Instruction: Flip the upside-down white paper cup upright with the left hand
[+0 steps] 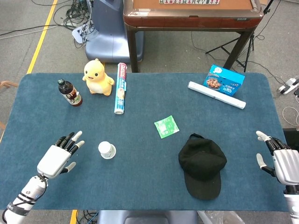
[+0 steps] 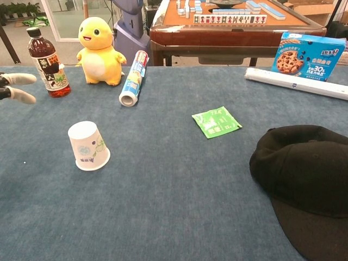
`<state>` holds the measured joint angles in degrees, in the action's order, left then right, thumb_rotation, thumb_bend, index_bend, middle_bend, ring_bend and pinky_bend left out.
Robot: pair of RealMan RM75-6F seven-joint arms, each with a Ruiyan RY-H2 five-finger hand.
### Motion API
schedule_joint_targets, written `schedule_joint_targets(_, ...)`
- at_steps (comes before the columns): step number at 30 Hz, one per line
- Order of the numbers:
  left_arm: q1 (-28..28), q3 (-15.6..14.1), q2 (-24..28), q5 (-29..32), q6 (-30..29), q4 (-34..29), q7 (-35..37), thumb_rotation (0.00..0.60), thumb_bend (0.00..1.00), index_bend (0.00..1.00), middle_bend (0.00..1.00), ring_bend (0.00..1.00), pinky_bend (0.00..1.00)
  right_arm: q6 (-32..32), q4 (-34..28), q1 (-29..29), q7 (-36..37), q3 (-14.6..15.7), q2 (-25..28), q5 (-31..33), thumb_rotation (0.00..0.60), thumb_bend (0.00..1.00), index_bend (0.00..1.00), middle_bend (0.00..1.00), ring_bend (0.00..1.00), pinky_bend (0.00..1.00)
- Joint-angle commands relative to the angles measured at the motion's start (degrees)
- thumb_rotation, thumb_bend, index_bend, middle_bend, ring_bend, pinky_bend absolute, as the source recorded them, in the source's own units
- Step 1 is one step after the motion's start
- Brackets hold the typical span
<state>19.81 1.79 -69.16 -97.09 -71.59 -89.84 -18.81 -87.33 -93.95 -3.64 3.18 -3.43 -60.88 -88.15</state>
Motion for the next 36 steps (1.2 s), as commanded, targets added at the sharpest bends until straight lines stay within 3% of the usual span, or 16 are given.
schedule_joint_targets(1, 1.38, 0.38, -0.95, 0.88, 1.96, -0.64, -2.66, 0.600, 0.22, 0.17, 0.00, 0.00, 0.17, -0.14, -0.03, 0.07, 0.15, 0.00, 0.09, -0.08, 0.600, 0.44, 0.20, 0.31, 0.28, 0.47)
schedule_joint_targets(21, 6.91, 1.74, -4.06, 4.10, 7.76, -4.00, -12.49, 0.600, 0.22, 0.16, 0.00, 0.00, 0.15, -0.59, -0.56, 0.61, 0.74, 0.07, 0.98, -0.28, 0.600, 0.44, 0.20, 0.31, 0.28, 0.47)
schedule_joint_targets(36, 9.22, 1.21, -6.78, 4.84, 8.95, -3.15, -15.14, 0.600, 0.22, 0.18, 0.00, 0.00, 0.15, -1.54, -3.44, 2.51, 0.90, -1.48, 4.52, 4.57, 0.600, 0.44, 0.20, 0.31, 0.28, 0.47)
